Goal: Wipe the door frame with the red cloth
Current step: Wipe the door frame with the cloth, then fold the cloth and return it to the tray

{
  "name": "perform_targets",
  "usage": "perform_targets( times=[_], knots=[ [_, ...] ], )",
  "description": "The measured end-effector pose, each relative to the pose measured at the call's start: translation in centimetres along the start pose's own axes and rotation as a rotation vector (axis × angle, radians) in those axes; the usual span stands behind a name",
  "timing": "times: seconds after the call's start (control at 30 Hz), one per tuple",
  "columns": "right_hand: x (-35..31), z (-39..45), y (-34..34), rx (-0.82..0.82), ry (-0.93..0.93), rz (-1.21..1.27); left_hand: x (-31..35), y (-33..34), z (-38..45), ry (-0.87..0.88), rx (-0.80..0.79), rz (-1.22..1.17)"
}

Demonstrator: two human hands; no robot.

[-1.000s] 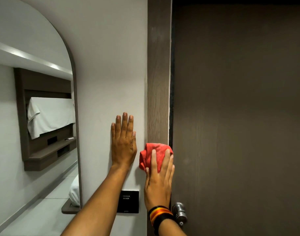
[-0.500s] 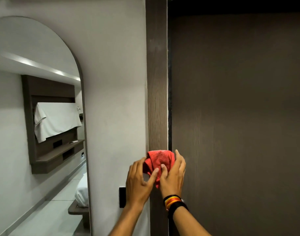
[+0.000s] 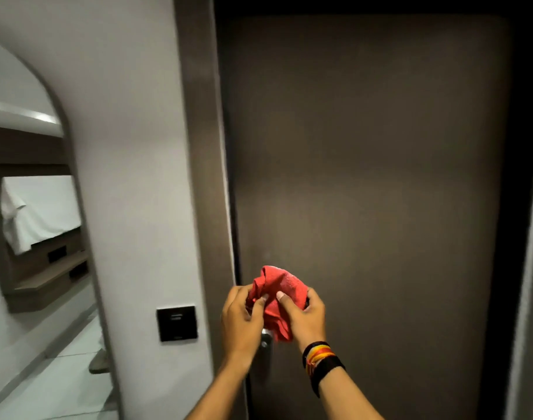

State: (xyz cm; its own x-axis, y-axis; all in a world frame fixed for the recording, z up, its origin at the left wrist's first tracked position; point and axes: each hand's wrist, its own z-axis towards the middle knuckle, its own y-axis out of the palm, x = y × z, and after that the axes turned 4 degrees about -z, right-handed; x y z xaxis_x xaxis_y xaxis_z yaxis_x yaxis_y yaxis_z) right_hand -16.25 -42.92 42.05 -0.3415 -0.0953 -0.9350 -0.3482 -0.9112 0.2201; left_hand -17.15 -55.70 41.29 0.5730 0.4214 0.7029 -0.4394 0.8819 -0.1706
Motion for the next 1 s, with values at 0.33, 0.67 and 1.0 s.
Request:
perform_targets(
  times=[0.33, 0.67, 1.0],
  knots=[
    [6.0, -2.1, -29.9, 0.250, 0.219, -0.091, 6.3, 21.9, -17.7, -0.222, -0.428, -0.061],
    [18.7, -10.9, -56.1, 0.758, 0.492, -0.095, 8.6, 40.4, -40.5, -0.362, -0.919, 0.008],
    [35.1, -24.6, -70.4, 1.175, 0.881, -0.072, 2.6, 47.2, -64.7, -0.619, -1.235, 0.088]
  ],
)
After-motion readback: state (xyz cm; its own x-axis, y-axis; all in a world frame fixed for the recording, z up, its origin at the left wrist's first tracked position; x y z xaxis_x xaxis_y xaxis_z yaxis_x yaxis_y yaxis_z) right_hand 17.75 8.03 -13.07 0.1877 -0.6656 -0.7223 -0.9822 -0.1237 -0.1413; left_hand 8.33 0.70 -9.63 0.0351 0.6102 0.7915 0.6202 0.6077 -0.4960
